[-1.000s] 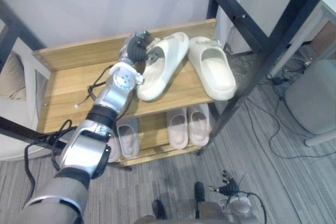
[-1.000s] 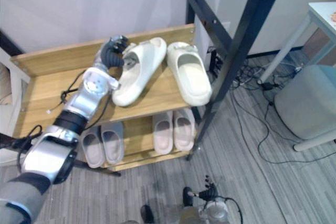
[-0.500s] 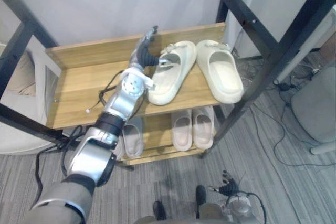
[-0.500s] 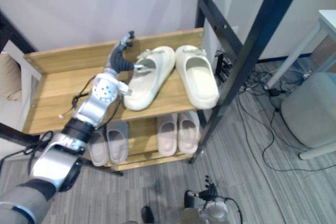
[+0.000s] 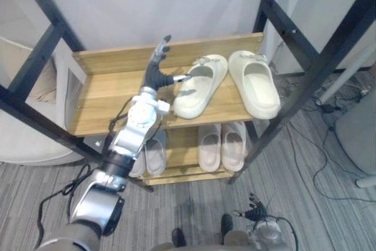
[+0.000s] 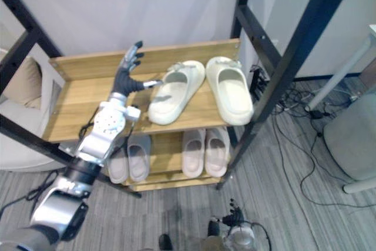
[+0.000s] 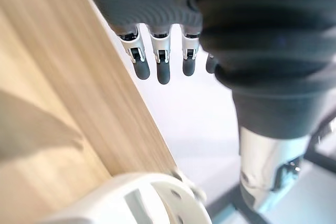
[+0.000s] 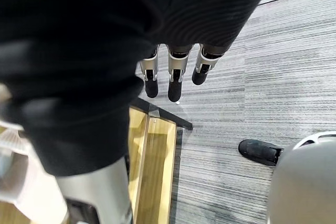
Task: Organize the slippers on the shoe rack
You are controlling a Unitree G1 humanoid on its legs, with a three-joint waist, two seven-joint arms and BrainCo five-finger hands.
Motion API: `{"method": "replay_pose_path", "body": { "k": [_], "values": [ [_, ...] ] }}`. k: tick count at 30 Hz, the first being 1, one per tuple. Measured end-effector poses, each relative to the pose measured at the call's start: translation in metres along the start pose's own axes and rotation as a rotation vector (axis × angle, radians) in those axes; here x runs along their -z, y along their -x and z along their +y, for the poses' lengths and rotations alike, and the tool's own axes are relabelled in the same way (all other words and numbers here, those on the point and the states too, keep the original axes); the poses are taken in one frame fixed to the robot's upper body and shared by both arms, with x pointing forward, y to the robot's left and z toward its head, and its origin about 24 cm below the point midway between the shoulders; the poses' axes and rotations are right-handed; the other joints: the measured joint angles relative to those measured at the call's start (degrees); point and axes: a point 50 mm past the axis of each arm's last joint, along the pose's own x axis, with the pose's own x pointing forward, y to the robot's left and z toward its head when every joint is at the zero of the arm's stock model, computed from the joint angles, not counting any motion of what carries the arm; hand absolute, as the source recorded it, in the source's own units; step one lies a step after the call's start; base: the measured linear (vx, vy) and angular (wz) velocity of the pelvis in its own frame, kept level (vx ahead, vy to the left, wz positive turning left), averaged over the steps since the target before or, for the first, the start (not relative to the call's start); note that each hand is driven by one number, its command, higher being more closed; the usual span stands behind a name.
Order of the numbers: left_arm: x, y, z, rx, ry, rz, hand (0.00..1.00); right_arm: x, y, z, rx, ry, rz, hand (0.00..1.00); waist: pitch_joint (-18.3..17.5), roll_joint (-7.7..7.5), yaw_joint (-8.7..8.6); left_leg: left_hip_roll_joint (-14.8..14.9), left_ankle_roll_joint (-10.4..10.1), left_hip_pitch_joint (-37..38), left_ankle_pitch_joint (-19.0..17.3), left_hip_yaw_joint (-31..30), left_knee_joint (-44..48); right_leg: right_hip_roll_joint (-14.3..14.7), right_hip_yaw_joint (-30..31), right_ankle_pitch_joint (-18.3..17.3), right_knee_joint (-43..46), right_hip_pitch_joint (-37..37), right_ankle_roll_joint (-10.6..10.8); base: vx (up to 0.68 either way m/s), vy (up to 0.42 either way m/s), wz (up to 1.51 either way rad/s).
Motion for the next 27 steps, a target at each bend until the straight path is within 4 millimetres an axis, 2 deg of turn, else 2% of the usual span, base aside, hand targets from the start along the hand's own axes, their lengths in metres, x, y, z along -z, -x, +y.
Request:
{"method": "replay_pose_path", "body": {
  "k": [7,12,16,21,27],
  "values": [
    [0.022,0.030,-0.006,0.009,0.199,0.102,0.00,0.002,0.000,0.003,-0.010,0.010,0.013,0.00,-0.24,-0.94,0.61,-0.36,0.03,0.07,0.01,-0.93,-0.01,-0.37,-0.80,-0.20,0.00,0.57,0.17,-0.01,0.000,0.06],
    [0.030,0.049,-0.028,0.085,0.319,0.165,0.00,0.004,0.001,0.007,-0.030,0.028,0.020,0.00,-0.83,-2.05,0.91,-0.48,0.28,0.06,0.18,-2.15,0.13,-0.53,-2.15,-0.23,-0.01,1.29,0.20,-0.03,-0.007,0.12],
    [0.026,0.055,-0.048,0.156,0.375,0.166,0.00,0.006,0.001,0.009,-0.036,0.031,0.029,0.00,-0.94,-2.28,1.57,-0.52,0.37,0.03,0.24,-2.34,0.48,-0.63,-2.33,-0.28,-0.03,1.58,0.25,-0.06,-0.007,0.04],
    [0.019,0.062,-0.077,0.253,0.433,0.164,0.00,0.006,0.001,0.010,-0.037,0.038,0.034,0.00,-1.07,-2.27,1.50,-0.45,0.54,0.03,0.37,-2.61,0.49,-0.62,-2.78,-0.34,-0.28,1.55,0.23,-0.05,-0.007,0.02],
    [0.014,0.067,-0.095,0.316,0.457,0.164,0.00,0.007,0.001,0.011,-0.039,0.043,0.043,0.00,-1.67,-2.33,1.43,-0.44,0.54,0.09,0.38,-2.90,0.23,-0.62,-3.07,-0.42,-0.39,1.52,0.27,-0.01,0.001,0.03]
  ]
}}
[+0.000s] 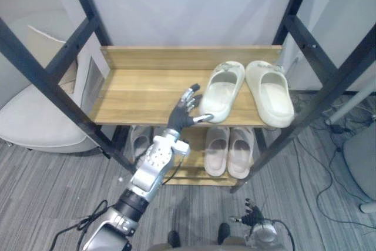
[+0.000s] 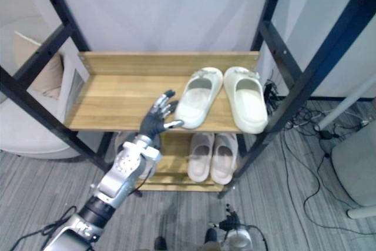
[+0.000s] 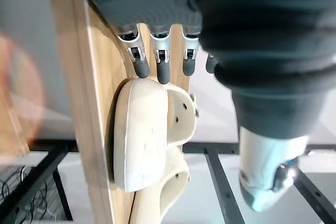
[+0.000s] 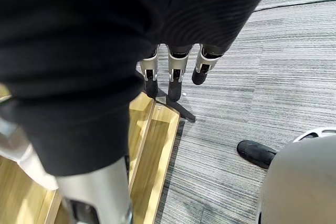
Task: Organize the slippers on the shoe rack
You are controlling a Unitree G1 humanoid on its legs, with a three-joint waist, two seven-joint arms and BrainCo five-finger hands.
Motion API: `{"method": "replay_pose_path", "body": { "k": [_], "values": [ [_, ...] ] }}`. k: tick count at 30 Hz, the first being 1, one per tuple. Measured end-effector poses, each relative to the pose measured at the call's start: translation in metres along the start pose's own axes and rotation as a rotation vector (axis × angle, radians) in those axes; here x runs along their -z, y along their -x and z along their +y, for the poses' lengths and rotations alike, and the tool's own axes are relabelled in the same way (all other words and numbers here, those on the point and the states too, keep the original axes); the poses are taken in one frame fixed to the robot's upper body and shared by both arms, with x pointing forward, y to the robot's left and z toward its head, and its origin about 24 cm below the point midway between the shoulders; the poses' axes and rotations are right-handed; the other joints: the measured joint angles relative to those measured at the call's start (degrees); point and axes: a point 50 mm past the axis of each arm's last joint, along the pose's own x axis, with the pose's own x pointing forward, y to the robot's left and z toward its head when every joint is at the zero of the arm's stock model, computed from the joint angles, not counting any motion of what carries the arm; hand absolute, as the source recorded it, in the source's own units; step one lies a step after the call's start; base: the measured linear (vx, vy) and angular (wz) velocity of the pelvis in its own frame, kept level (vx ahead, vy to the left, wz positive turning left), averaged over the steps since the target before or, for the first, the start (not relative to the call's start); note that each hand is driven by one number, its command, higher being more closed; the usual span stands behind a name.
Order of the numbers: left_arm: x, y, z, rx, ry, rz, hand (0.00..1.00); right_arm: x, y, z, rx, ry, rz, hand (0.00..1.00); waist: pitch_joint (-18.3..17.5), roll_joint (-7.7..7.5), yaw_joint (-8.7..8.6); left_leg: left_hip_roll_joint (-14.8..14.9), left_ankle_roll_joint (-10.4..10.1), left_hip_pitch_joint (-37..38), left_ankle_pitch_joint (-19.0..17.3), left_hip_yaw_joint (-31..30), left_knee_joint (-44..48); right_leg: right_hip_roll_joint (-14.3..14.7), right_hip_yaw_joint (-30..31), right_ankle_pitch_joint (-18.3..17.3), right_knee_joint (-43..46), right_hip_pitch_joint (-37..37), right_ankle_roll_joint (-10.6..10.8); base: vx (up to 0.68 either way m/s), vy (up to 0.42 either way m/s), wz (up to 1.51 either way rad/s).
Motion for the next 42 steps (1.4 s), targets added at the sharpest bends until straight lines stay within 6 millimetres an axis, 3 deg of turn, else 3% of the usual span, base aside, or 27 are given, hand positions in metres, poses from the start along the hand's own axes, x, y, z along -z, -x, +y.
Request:
{"method": "replay_pose_path", "body": {
  "k": [10,26,36,42],
  "values": [
    [0.002,-0.012,-0.026,0.087,0.004,0.013,0.00,-0.002,0.000,0.004,-0.014,0.014,-0.006,0.00,-0.31,-0.48,-0.75,-0.07,0.02,0.13,0.03,0.63,-0.07,-0.04,0.49,0.05,-0.01,0.07,0.02,0.00,0.003,-0.02],
    [0.002,-0.021,-0.004,0.034,-0.044,0.024,0.00,-0.004,0.000,0.005,-0.016,0.013,-0.014,0.00,-0.16,-0.90,-1.05,0.10,-0.08,0.90,-0.06,2.01,-0.33,0.11,1.88,0.15,-0.05,0.05,0.06,-0.01,-0.002,-0.04],
    [-0.009,0.017,-0.008,0.091,0.014,-0.027,0.00,-0.004,0.000,0.005,-0.027,0.014,-0.013,0.00,-0.16,-0.90,-0.24,-0.09,-0.03,0.73,-0.02,-0.73,-0.35,-0.06,-0.72,-0.34,0.03,1.12,0.46,-0.01,-0.008,0.13],
    [-0.018,0.042,-0.024,0.166,0.153,-0.066,0.00,-0.002,0.000,0.006,-0.030,0.018,-0.005,0.00,-0.20,-0.89,0.62,-0.60,0.26,0.76,0.18,-2.33,-0.34,-0.51,-2.33,-0.68,0.14,1.93,0.82,-0.02,0.004,0.14]
  ]
}}
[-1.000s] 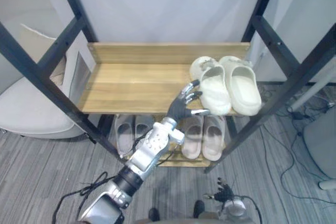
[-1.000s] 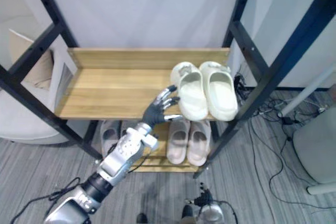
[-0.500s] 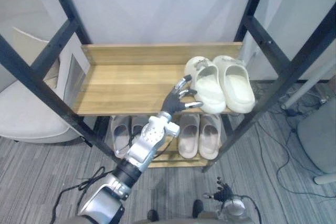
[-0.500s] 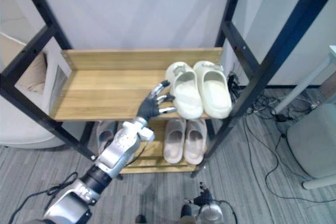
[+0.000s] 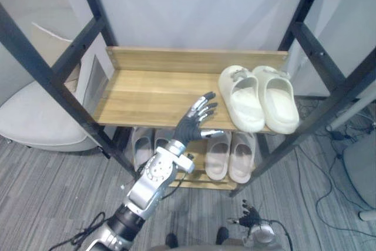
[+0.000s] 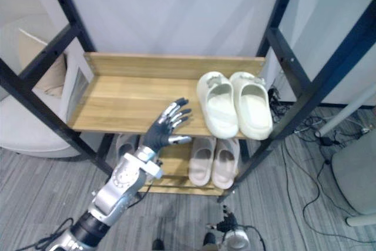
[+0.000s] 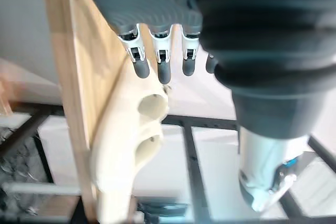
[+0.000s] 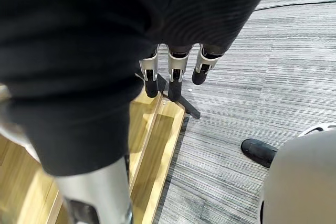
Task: Organize the slippers on the shoe rack
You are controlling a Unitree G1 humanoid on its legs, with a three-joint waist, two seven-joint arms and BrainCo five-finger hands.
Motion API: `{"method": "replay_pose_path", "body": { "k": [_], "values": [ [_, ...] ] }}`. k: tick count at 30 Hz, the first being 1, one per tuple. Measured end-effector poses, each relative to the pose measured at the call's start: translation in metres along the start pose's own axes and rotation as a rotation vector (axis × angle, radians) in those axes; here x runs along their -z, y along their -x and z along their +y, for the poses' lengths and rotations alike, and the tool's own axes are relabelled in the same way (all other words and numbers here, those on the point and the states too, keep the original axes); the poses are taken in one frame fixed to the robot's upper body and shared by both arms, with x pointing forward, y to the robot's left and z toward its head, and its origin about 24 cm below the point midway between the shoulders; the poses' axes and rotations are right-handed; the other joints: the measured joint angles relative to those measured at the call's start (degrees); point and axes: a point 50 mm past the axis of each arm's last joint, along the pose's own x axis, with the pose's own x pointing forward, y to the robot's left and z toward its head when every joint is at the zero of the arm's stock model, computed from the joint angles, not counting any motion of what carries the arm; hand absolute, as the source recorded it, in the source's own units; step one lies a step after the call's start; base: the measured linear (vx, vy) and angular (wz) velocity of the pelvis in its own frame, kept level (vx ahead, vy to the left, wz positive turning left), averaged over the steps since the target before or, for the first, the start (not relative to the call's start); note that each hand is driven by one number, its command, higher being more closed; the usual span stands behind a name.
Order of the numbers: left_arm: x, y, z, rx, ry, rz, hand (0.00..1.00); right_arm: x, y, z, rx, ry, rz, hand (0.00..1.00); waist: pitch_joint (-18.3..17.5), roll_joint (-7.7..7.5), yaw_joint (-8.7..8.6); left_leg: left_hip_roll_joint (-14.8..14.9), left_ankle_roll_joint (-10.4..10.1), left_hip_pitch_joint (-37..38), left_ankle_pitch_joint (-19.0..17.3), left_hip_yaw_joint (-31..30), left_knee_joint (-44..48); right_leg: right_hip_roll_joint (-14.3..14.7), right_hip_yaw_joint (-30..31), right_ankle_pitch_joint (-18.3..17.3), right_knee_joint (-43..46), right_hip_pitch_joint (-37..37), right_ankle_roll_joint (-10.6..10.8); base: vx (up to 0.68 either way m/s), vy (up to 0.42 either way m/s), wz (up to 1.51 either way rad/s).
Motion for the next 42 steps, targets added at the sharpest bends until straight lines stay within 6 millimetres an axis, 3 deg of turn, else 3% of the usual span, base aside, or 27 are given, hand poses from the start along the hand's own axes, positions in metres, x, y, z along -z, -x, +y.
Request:
{"method": "replay_pose_path", "body": {
  "k": [3,7,8,9,10,15,17,18,23,30,40,42],
  "values": [
    [0.014,0.017,-0.014,0.035,0.115,0.057,0.00,0.004,-0.001,0.001,-0.006,0.005,0.022,0.00,-0.12,0.13,0.60,-0.27,0.06,0.00,0.03,-0.09,0.00,-0.28,-0.09,-0.04,0.00,-0.02,0.06,-0.02,0.007,0.04],
    [0.053,0.052,-0.021,0.038,0.205,0.255,0.00,0.005,0.000,0.001,-0.008,0.006,0.027,0.00,-0.25,0.01,0.76,-0.33,0.07,-0.01,0.03,0.01,-0.03,-0.35,0.07,-0.06,0.01,-0.12,0.09,0.00,0.000,0.00],
    [0.073,0.066,-0.017,0.003,0.229,0.357,0.00,0.005,0.000,0.001,-0.008,0.006,0.028,0.00,-0.29,0.01,0.80,-0.30,0.06,0.01,0.03,0.08,-0.01,-0.31,0.18,-0.07,0.01,-0.14,0.08,0.00,0.000,0.00],
    [0.073,0.066,-0.017,0.003,0.229,0.357,0.00,0.005,0.000,0.001,-0.008,0.006,0.028,0.00,-0.29,0.01,0.80,-0.30,0.06,0.01,0.03,0.08,-0.01,-0.31,0.18,-0.07,0.01,-0.14,0.08,-0.03,-0.003,-0.04],
    [0.094,0.082,-0.012,-0.036,0.243,0.467,0.00,0.005,0.000,0.001,-0.008,0.005,0.028,0.00,-0.31,0.00,0.87,-0.26,0.06,0.02,0.03,0.20,0.00,-0.26,0.32,-0.07,0.02,-0.14,0.08,0.00,0.000,0.00],
    [0.129,0.121,0.007,-0.151,0.213,0.668,0.00,0.006,0.000,0.002,-0.009,0.004,0.030,0.00,-0.46,-0.20,0.99,-0.19,0.04,0.11,0.02,0.38,0.04,-0.18,0.54,-0.07,0.04,-0.13,0.07,0.00,-0.001,-0.01],
    [0.145,0.143,0.027,-0.257,0.145,0.772,0.00,0.006,0.000,0.004,-0.012,0.001,0.031,0.00,-0.85,-0.57,1.30,-0.07,-0.03,0.18,-0.03,0.85,0.06,-0.07,1.03,-0.07,0.05,-0.05,0.05,-0.02,-0.003,-0.07],
    [0.145,0.144,0.028,-0.267,0.143,0.778,0.00,0.006,0.000,0.004,-0.012,0.000,0.031,0.00,-0.87,-0.59,1.32,-0.05,-0.04,0.20,-0.04,0.93,0.07,-0.06,1.08,-0.07,0.05,-0.05,0.05,-0.01,-0.003,-0.13],
    [0.164,0.193,0.061,-0.530,0.012,0.981,0.00,0.007,0.001,0.006,-0.016,-0.007,0.034,0.00,-1.40,-1.45,2.01,0.36,-0.27,1.10,-0.23,1.85,0.07,0.37,2.15,-0.10,0.05,0.02,-0.08,-0.02,-0.008,-0.10],
    [0.173,0.242,0.071,-0.761,-0.009,1.140,0.00,0.012,0.003,0.007,-0.014,-0.016,0.049,0.00,-1.76,-1.84,2.83,0.80,-0.62,1.75,-0.47,3.38,0.09,0.80,3.86,-0.23,0.00,-0.11,-0.30,-0.03,-0.010,-0.12],
    [0.176,0.254,0.069,-0.815,-0.042,1.199,0.00,0.014,0.003,0.007,-0.015,-0.017,0.056,0.00,-2.09,-1.87,3.60,0.69,-0.74,2.17,-1.46,5.88,0.09,0.77,6.56,-0.17,0.23,-1.06,0.05,-0.01,0.010,-0.14],
    [0.177,0.253,0.068,-0.834,-0.023,1.193,0.00,0.013,0.001,0.008,-0.019,-0.014,0.062,0.00,-1.95,-1.69,3.69,0.64,-0.57,1.73,-2.56,5.58,1.18,-0.01,6.11,-2.53,4.40,-2.37,0.43,0.04,0.027,0.09]
  ]
}}
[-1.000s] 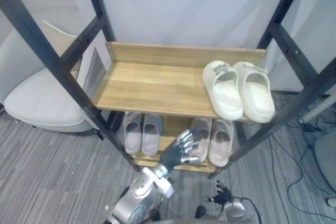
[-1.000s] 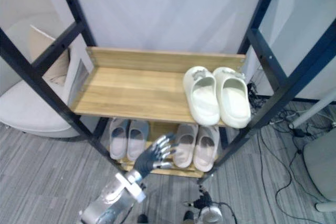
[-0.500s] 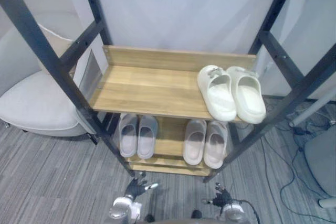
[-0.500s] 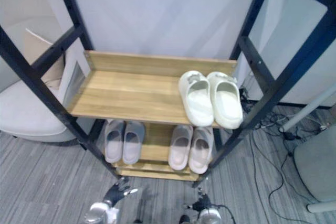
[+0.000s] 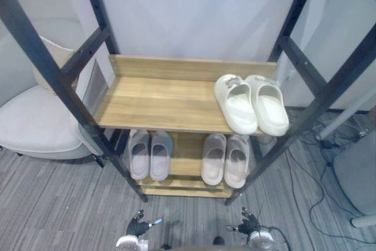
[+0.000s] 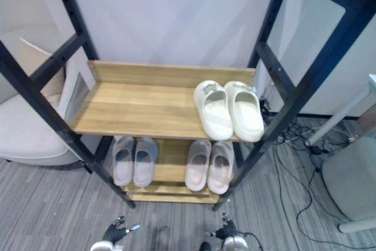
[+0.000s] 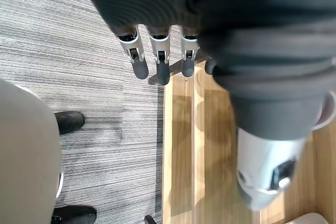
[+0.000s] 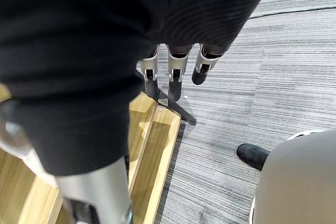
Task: Organize the slippers on the shoe rack
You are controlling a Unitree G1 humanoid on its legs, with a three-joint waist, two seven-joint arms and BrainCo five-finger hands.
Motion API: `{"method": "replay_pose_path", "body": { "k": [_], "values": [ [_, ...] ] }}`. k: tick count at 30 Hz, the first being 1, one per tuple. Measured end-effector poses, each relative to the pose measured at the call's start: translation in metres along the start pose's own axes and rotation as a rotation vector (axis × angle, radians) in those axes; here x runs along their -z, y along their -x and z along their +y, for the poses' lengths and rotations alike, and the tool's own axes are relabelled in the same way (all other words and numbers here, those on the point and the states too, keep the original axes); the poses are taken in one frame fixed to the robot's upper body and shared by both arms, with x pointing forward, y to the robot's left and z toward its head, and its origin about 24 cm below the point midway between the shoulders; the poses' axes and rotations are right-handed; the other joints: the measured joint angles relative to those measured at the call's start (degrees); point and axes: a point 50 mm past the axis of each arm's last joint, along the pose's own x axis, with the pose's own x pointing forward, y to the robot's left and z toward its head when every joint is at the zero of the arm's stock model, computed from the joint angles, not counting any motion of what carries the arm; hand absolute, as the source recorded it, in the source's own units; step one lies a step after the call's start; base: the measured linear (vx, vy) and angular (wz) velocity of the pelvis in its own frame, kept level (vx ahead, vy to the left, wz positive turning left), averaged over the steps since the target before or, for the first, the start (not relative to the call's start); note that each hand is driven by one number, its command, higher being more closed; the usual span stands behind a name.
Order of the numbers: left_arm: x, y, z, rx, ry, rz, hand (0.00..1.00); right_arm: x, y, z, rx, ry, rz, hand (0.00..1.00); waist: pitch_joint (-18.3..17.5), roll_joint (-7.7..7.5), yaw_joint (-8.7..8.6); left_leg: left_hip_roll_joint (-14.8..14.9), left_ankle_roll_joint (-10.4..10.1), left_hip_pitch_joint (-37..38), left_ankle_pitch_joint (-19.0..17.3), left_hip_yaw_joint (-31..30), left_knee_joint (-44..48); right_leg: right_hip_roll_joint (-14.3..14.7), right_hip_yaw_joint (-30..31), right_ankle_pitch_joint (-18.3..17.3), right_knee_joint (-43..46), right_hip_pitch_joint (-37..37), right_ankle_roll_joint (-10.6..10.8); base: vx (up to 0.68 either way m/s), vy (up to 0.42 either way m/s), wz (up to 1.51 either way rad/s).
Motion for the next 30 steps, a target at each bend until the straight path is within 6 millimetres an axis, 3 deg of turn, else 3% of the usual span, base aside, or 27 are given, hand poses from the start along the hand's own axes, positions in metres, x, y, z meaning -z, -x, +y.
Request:
{"method": "replay_pose_path", "body": {
  "k": [3,6,8,10,13,17,19,20,21,23,24,26,27,28,29,30],
  "values": [
    [-0.003,-0.001,-0.001,0.004,-0.006,-0.011,0.00,-0.004,-0.001,0.001,0.003,-0.015,-0.007,0.00,0.46,-0.37,-0.18,-1.55,1.12,-2.02,-1.43,-3.66,3.53,-3.78,-0.28,-7.21,16.49,-5.71,0.03,0.03,0.032,0.62],
    [-0.009,-0.002,-0.004,0.007,-0.024,-0.030,0.00,-0.005,-0.001,0.002,0.002,-0.024,-0.008,0.00,0.96,0.07,-0.19,-3.02,1.54,-3.16,-1.44,-11.41,5.15,-4.47,6.76,-8.93,24.81,-6.69,-0.60,0.07,-0.003,1.35],
    [-0.016,-0.003,-0.002,-0.006,-0.027,-0.058,0.00,-0.006,-0.001,0.009,-0.013,-0.034,-0.009,0.00,0.84,-1.35,0.02,-4.46,1.48,-5.79,-1.21,-16.64,6.95,-4.29,12.66,-11.63,24.48,-6.50,-1.07,0.07,-0.097,1.38],
    [-0.022,-0.005,0.000,-0.008,-0.033,-0.070,0.00,-0.014,-0.003,0.011,-0.024,-0.023,-0.028,0.00,1.37,-2.44,0.35,-5.82,0.83,-8.66,-0.18,-20.02,7.95,-4.35,14.67,-13.42,22.56,-6.15,-0.94,0.05,-0.149,1.15],
    [-0.026,-0.007,-0.004,0.000,-0.037,-0.080,0.00,-0.029,-0.006,0.012,-0.031,-0.002,-0.070,0.00,2.93,-1.39,0.84,-6.01,-0.61,-11.81,1.53,-25.28,7.67,-4.12,10.68,-14.17,15.92,-3.37,-0.19,-0.03,-0.167,0.93],
    [-0.037,-0.010,-0.012,0.006,-0.024,-0.105,0.00,-0.050,-0.011,0.010,-0.028,0.015,-0.127,0.00,4.95,0.54,1.68,-4.51,-3.05,-15.92,4.16,-31.01,7.70,-1.65,4.76,-14.19,12.59,-2.16,-0.18,-0.07,-0.189,0.87],
    [-0.043,-0.012,-0.015,0.012,-0.020,-0.116,0.00,-0.059,-0.013,0.009,-0.024,0.016,-0.150,0.00,6.12,0.95,1.82,-3.58,-2.76,-17.71,8.58,-27.31,6.57,-1.51,1.27,-13.81,12.62,-2.16,-1.05,-0.14,-0.102,0.89],
    [-0.044,-0.012,-0.016,0.015,-0.022,-0.119,0.00,-0.062,-0.013,0.009,-0.021,0.016,-0.156,0.00,6.29,1.14,1.80,-2.44,-0.58,-17.89,8.55,-20.45,5.84,-1.60,-0.71,-13.40,12.41,-2.36,-1.79,-0.16,-0.027,0.79],
    [-0.046,-0.013,-0.017,0.019,-0.028,-0.120,0.00,-0.063,-0.013,0.007,-0.008,0.016,-0.159,0.00,6.51,1.27,1.46,-0.79,1.99,-19.56,4.01,-8.31,11.46,-1.68,-3.11,-13.54,12.68,-2.39,-2.06,-0.15,-0.015,0.79],
    [-0.048,-0.014,-0.021,0.033,-0.036,-0.123,0.00,-0.062,-0.013,0.007,0.000,0.013,-0.161,0.00,6.82,1.38,0.51,1.45,4.08,-20.58,-1.48,3.82,20.79,-2.38,-6.73,-13.60,13.17,-1.34,-1.96,-0.10,0.015,0.95],
    [-0.047,-0.013,-0.025,0.041,-0.029,-0.122,0.00,-0.057,-0.012,0.007,0.001,0.014,-0.149,0.00,6.79,2.32,0.26,2.99,4.72,-20.60,-3.35,9.09,22.60,-2.15,-9.03,-14.12,14.44,-0.94,-1.46,-0.08,0.056,1.01],
    [-0.052,-0.014,-0.029,0.053,-0.032,-0.137,0.00,-0.054,-0.012,0.005,0.007,0.014,-0.136,0.00,7.06,2.00,0.21,-0.30,5.65,-20.78,-2.56,7.32,19.99,-2.63,-11.00,-17.22,15.30,-0.68,-0.85,-0.11,0.097,1.23],
    [-0.052,-0.013,-0.030,0.058,-0.037,-0.139,0.00,-0.052,-0.011,0.008,0.001,0.010,-0.131,0.00,6.80,1.49,-0.26,-1.20,6.21,-20.28,-4.07,7.55,17.41,-3.45,-12.23,-17.00,13.86,-0.47,-1.06,-0.08,0.135,1.33],
    [-0.057,-0.014,-0.030,0.056,-0.036,-0.151,0.00,-0.048,-0.010,0.010,-0.001,0.007,-0.120,0.00,6.55,0.99,-0.11,1.41,7.27,-20.71,-7.43,13.84,21.60,-4.67,-15.25,-15.61,12.62,0.09,-0.61,0.02,0.159,1.09],
    [-0.054,-0.014,-0.029,0.050,-0.037,-0.141,0.00,-0.052,-0.010,0.010,0.000,0.005,-0.134,0.00,6.65,2.37,0.30,5.26,5.78,-20.04,-10.06,17.56,25.61,-3.56,-17.39,-15.78,13.75,1.67,0.71,0.08,0.121,1.08],
    [-0.050,-0.015,-0.028,0.047,-0.040,-0.121,0.00,-0.052,-0.011,0.009,0.004,0.003,-0.132,0.00,7.19,2.43,-0.03,4.15,5.97,-20.17,-9.49,16.11,26.22,-3.88,-17.70,-16.16,13.96,2.66,1.36,0.09,0.196,1.17]
  ]
}}
